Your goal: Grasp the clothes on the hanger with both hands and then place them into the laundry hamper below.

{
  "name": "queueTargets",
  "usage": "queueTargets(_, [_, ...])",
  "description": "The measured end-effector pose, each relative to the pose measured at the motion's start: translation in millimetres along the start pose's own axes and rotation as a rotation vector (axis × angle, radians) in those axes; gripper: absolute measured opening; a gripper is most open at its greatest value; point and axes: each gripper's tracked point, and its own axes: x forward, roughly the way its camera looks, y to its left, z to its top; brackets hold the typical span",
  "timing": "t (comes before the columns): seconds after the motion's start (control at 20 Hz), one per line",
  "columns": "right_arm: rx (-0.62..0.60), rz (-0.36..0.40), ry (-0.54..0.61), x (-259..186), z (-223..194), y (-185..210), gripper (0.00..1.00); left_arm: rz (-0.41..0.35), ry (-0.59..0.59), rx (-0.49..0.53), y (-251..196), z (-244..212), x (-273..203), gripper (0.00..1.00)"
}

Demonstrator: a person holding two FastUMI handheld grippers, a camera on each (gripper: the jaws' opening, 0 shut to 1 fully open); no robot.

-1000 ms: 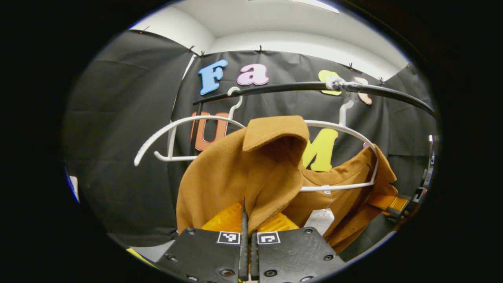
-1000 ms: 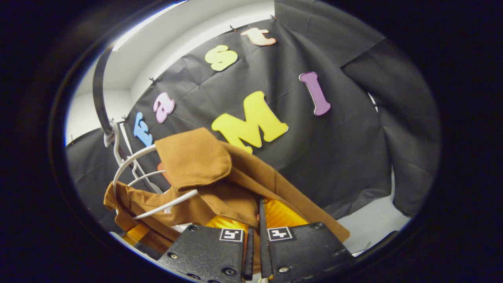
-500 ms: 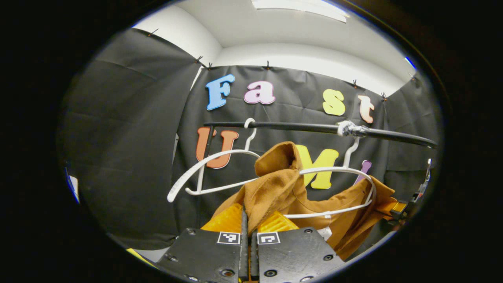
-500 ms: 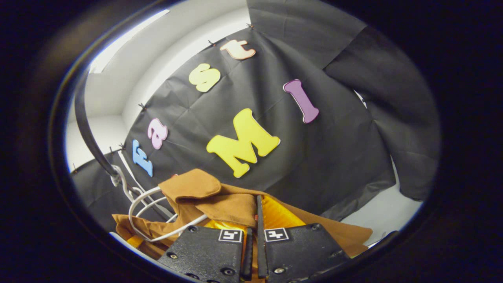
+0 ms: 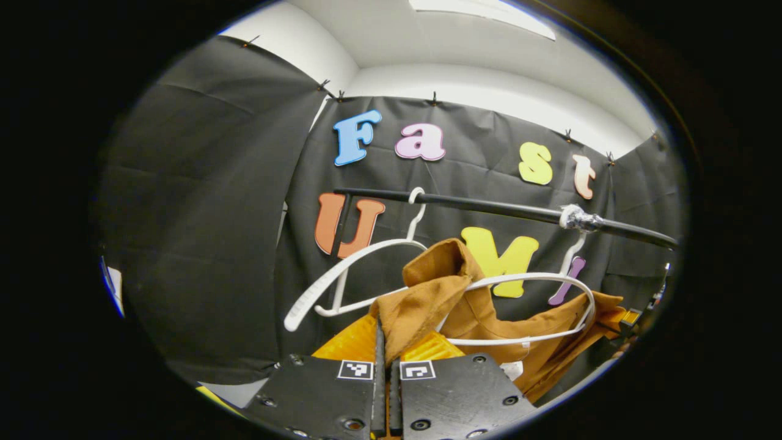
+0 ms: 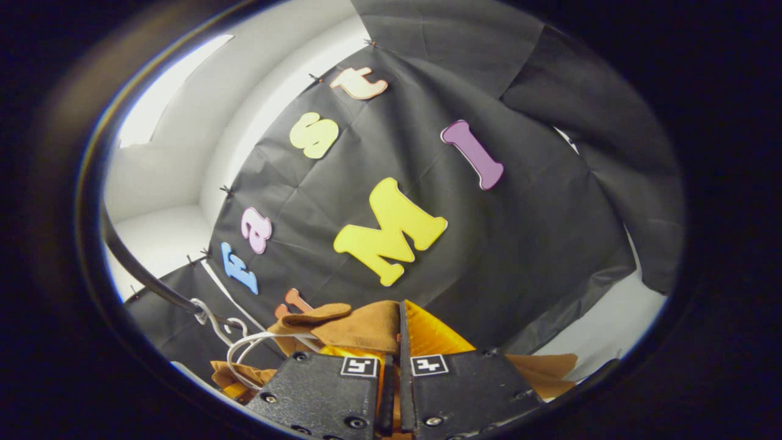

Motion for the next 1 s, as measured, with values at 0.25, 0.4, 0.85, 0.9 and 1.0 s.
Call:
queueTargets(0.25, [0.04,0.021,0.03,24.7,9.7,-1.9,0.06,0.024,0.024,-0.006,21.5,0.3,9.8,0.02])
queueTargets(0.4, [0.05,0.012,0.07,38.3,6.9,-11.4,0.07,0.006,0.061,-0.054,29.3,-12.0,16.6,0.02])
queueTargets(0.85, [0.087,-0.081,0.163,59.4,-24.3,-63.5,0.06,-0.033,0.212,-0.154,47.4,-72.8,19.3,0.02])
queueTargets(0.9, [0.081,-0.093,0.171,57.6,-29.5,-69.1,0.06,-0.037,0.226,-0.162,48.5,-78.0,18.3,0.02])
queueTargets(1.0, [0.063,-0.116,0.188,56.6,-37.5,-79.2,0.06,-0.031,0.246,-0.151,53.0,-89.4,15.5,0.02])
